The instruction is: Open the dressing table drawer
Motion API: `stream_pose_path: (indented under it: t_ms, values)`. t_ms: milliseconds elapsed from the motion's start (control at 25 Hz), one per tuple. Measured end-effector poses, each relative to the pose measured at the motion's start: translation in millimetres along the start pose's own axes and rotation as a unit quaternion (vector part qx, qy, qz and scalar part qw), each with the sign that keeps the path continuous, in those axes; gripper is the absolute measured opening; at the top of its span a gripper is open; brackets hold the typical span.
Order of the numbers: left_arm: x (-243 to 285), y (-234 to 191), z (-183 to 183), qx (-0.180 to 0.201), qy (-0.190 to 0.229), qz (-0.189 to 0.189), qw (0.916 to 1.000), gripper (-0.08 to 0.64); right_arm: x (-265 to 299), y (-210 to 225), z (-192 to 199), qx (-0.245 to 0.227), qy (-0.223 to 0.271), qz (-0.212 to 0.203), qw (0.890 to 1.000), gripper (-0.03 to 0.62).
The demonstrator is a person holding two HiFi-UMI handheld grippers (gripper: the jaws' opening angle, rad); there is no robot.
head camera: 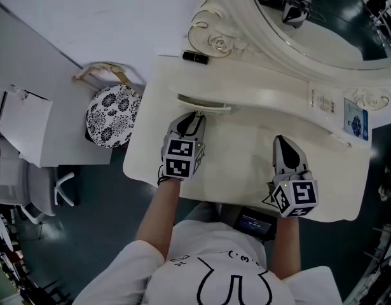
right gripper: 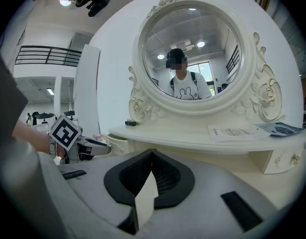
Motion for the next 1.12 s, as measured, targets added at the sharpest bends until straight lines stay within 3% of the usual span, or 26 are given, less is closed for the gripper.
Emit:
stream_pose_path:
  t_ms: [1120]
  values:
    - [-23.2,2.1,14.4,0.001,0.0,0.007,1.0,0.12,-15.9,-20.7,-1.8,-0.007,0.008,-0.005,1.0,0.015]
Point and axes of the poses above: the fingertips, and each gripper's own axes: x forward along the fingers, y to its right, z out of its underside, the point moved 3 cm from there along -x, backward along the fingers, and after that the axes turned 4 degrees about -x, right-handed, at the moved point
